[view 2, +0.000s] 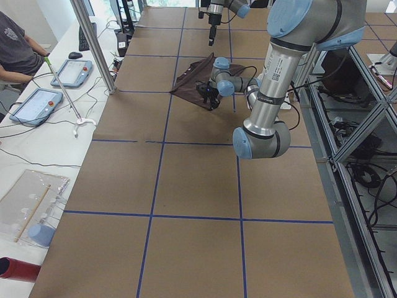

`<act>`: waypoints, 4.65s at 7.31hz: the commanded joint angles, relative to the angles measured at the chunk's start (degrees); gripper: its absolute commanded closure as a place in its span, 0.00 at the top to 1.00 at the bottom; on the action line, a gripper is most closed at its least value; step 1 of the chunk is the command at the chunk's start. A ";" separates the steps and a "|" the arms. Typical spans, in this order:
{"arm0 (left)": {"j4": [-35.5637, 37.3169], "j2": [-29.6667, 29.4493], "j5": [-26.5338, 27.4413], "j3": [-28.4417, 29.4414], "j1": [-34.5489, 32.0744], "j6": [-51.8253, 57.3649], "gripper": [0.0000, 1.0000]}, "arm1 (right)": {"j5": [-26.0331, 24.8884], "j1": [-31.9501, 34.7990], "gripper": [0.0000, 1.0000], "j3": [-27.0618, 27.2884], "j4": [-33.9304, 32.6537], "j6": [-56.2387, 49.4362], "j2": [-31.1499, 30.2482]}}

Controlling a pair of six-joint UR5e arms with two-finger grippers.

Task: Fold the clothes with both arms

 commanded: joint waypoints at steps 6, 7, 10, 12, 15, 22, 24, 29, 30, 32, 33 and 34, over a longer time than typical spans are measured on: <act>0.18 0.17 0.74 -0.01 -2.59 1.15 0.00 | 0.00 0.62 1.00 -0.12 -0.09 0.00 -0.08; 0.18 0.08 0.65 0.08 -4.78 4.28 0.00 | 0.09 0.62 1.00 -0.12 -0.09 0.00 -0.08; -3.40 -2.36 0.74 7.78 -15.22 15.52 0.00 | 0.09 0.62 1.00 -0.12 -0.09 0.00 -0.17; -16.97 -11.64 0.91 24.33 -19.46 23.35 0.00 | -0.17 0.71 1.00 -0.21 -0.09 0.00 -0.17; -32.58 -20.83 4.17 43.93 -19.83 26.37 0.00 | -0.17 0.71 1.00 -0.39 -0.09 0.00 -0.08; -37.00 -22.32 4.08 45.43 -21.31 32.08 1.00 | -0.09 0.53 1.00 -3.19 -0.79 -1.22 1.14; -31.77 -22.24 -5.11 40.72 -23.08 32.70 1.00 | -1.14 0.09 1.00 -5.56 -1.05 -4.54 1.41; -6.22 -7.67 -8.05 5.77 -23.26 40.58 1.00 | -11.93 -7.62 1.00 -15.54 -25.75 -13.80 19.57; -0.84 -6.69 -8.14 -0.21 -23.09 40.70 1.00 | -12.04 -9.03 1.00 -19.85 -25.84 -13.80 21.52; 0.97 -6.07 -8.32 -3.35 -22.65 40.09 1.00 | -12.30 -11.32 1.00 -24.09 -29.68 -13.80 24.07; 0.88 -5.63 -8.32 -3.35 -22.64 40.08 1.00 | -12.04 -11.85 1.00 -25.51 -33.97 -13.97 27.14; 0.79 -5.54 -8.32 -3.35 -22.64 40.08 1.00 | -11.86 -12.56 1.00 -25.70 -35.14 -14.32 27.25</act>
